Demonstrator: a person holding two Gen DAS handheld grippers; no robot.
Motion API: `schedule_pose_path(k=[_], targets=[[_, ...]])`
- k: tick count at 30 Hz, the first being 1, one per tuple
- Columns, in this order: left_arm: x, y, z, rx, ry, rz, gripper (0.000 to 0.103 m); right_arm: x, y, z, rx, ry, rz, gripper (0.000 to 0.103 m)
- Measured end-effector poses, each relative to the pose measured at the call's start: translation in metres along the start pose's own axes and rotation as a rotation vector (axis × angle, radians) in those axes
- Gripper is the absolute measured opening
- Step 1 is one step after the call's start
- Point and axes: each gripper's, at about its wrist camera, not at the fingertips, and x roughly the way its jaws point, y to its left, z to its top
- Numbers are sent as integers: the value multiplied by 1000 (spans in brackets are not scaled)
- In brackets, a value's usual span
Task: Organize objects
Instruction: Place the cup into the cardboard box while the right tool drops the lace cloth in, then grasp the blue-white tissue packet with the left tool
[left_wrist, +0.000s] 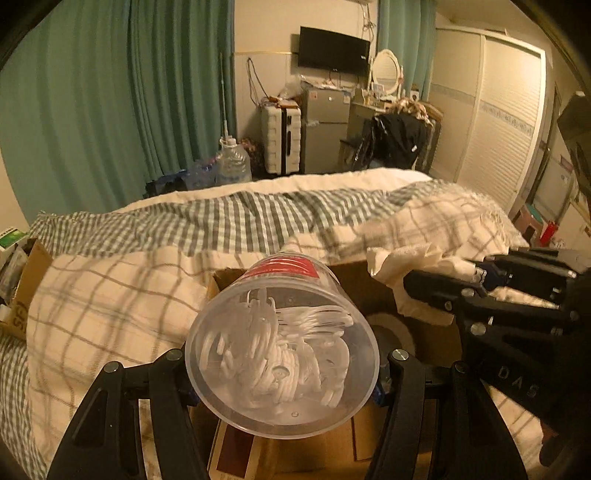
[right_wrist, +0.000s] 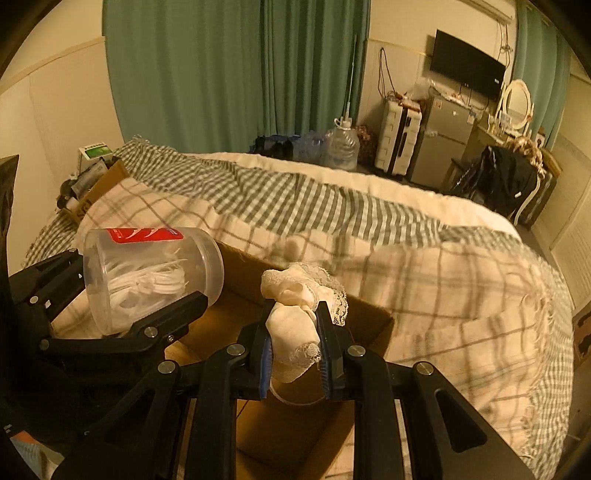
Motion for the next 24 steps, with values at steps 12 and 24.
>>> schedule_pose_path(k=[12, 24], targets=[[-48, 8, 4, -13, -7, 15, 89, -57, -5, -2, 51, -67, -59, 69], [-184, 14, -8, -64, -122, 53, 103, -214, 42, -22, -17, -191, -127, 75]])
